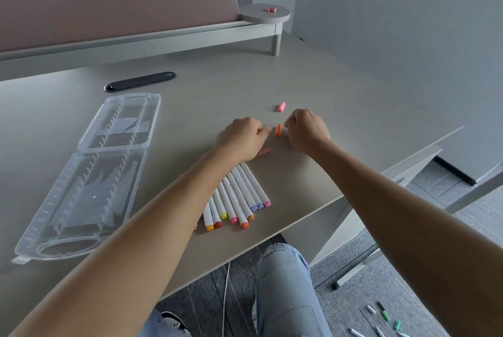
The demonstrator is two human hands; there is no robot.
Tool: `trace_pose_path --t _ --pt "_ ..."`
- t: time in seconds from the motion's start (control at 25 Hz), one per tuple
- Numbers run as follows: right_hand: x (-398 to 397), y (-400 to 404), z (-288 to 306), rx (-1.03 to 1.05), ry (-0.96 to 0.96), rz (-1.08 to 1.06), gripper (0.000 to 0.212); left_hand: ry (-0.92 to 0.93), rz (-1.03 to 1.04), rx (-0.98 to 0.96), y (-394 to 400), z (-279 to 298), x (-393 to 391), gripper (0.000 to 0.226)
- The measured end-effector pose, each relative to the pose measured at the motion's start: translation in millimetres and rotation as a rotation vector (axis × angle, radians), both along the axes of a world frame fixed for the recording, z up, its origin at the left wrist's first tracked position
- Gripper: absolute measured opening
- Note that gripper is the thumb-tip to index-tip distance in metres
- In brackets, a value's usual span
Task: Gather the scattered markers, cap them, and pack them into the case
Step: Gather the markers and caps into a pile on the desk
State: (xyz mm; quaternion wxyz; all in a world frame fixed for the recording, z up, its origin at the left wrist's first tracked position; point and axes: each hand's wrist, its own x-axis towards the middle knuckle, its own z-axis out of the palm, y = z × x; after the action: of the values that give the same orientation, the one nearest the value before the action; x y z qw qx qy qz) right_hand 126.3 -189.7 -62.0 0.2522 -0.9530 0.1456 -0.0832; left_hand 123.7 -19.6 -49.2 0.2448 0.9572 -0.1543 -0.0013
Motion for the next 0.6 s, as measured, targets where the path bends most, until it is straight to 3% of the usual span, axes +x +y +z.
trace_pose_path --t 0.12,0.32,0.44,0.6 --pt "3.4 -3.4 0.5 -0.003 0.052 0.007 0.032 -0.028 -0.068 0.193 -1.1 0.2 0.2 0.048" --pt "5.5 -3.4 0.5 -0.085 0.103 -0.006 0.045 -0.043 -0.171 0.293 3.3 -3.4 0.1 0.03" --pt "6.1 6.0 4.8 -0.167 0.131 0.015 0.041 -0.059 -0.074 0.296 5.4 -1.0 2.9 0.022" --pt "2.9 19.8 11.4 -0.262 0.168 0.102 0.025 -0.062 0.076 0.223 3.1 0.7 24.5 0.027"
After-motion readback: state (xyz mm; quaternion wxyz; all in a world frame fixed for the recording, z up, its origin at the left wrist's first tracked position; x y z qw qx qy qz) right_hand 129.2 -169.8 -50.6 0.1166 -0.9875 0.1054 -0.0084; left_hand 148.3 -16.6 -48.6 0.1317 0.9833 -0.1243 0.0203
